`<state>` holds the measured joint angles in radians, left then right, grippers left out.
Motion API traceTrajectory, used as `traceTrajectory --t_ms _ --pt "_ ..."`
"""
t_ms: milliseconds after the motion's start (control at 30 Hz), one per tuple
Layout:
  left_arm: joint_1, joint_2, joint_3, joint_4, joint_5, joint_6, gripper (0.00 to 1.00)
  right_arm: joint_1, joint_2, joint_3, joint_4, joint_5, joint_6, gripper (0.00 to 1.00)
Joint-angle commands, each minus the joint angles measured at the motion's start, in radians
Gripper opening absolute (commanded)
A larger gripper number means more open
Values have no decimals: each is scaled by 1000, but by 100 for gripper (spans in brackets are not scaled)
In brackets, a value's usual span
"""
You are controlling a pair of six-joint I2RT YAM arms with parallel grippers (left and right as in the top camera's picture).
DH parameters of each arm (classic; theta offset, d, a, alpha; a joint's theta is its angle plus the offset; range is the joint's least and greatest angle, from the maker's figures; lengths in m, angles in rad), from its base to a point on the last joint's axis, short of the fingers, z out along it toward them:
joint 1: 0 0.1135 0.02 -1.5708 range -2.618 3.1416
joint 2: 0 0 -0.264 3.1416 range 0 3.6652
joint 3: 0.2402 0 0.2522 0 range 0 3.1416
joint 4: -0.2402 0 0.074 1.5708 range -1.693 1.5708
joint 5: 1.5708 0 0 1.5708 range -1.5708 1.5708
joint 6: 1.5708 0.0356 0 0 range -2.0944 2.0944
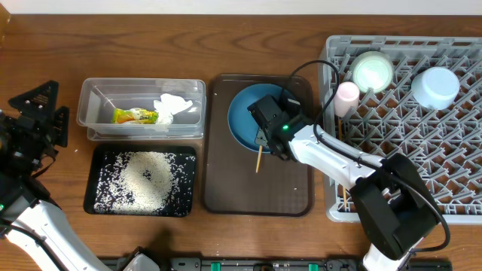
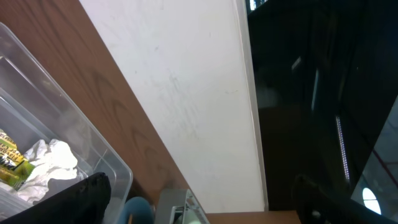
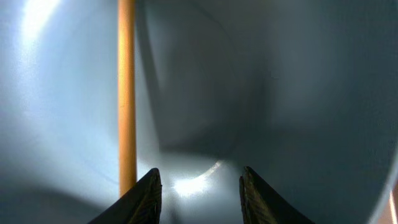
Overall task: Sort waste into correct bins and load items into the dishwasher rack
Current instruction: 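Grasp the remaining wooden chopstick with the right gripper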
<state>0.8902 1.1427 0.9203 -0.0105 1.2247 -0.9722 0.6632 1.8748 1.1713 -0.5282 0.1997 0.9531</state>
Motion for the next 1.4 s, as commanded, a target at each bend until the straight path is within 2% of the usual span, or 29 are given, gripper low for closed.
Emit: traceTrajectory --t_ms 0,300,467,633,867,1367 --pt "4 0 13 4 13 -2 95 -5 -12 15 -46 17 -12 41" --pt "4 0 13 4 13 -2 95 -5 -44 129 -346 32 -85 48" --pt "4 0 13 4 13 -2 95 -6 -44 176 -415 30 -99 50" --pt "4 0 13 4 13 -2 95 -6 -44 196 -390 19 -98 50" --pt "4 0 13 4 13 -2 95 6 -40 182 -304 -32 -93 45" --pt "4 0 13 4 13 -2 95 19 -40 50 -155 -95 -55 37"
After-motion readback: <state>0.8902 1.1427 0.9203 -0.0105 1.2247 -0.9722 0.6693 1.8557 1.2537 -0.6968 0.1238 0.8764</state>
